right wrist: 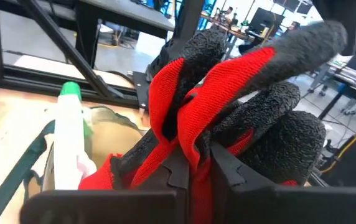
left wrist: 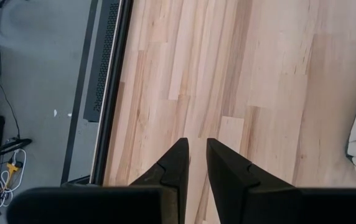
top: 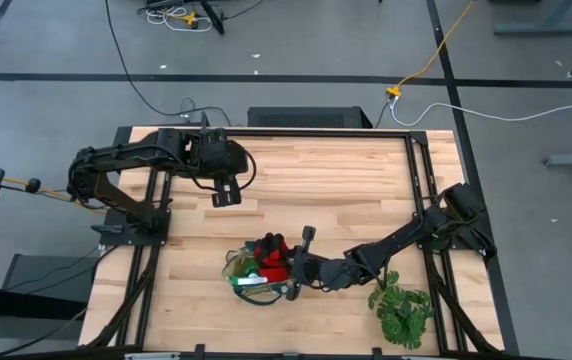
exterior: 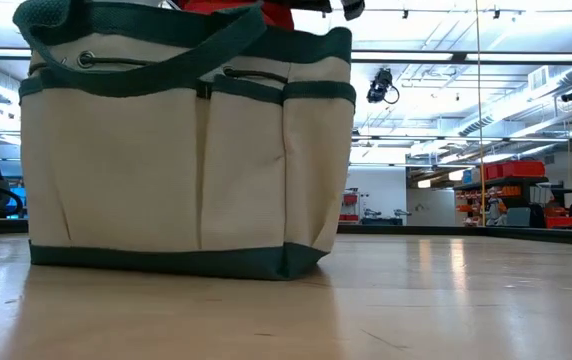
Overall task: Pick & Place Garden tools in Gardening bag
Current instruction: Put the gloves into the gardening bag
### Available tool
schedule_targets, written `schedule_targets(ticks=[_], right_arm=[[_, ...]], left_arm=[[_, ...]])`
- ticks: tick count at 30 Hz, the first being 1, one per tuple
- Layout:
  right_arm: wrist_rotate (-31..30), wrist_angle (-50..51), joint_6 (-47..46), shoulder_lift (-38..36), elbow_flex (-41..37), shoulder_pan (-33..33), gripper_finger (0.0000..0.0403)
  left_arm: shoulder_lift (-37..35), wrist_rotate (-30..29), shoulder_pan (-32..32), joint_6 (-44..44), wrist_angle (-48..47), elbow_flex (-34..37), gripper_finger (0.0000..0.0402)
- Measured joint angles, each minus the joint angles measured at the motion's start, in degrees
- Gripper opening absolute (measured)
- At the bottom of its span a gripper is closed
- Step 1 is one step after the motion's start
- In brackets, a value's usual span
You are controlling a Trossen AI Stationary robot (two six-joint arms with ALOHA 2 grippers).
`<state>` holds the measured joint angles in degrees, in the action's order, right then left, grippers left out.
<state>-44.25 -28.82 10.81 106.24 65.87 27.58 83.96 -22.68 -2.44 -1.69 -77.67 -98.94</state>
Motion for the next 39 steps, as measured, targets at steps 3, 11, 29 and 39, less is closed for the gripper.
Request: schedule_targets(ticks=[3,11,29,39], right_arm=[[0.26,0.20,0.06,0.00,0.00,0.25,0.0019],[4.10,0.15,0.13,0.00,0.00,0.92,0.0015],[18.24,3.26,-7.59,0.34,0.00,-1.64,0.0015],[24.87,4.20,-8.76,0.39,0.00,-3.20,0.0014]], left_arm=[[0.00,0.00,0.00,-0.04,0.00,0.00,0.0062],[0.00,0.00,-0.01,-0.09,-0.01,0.00,0.0062],[0.00,0.00,-0.01,-0.08,0.07,0.00,0.0062],[0.00,0.00,-0.01,-0.16,0.11,0.00,0.0062]])
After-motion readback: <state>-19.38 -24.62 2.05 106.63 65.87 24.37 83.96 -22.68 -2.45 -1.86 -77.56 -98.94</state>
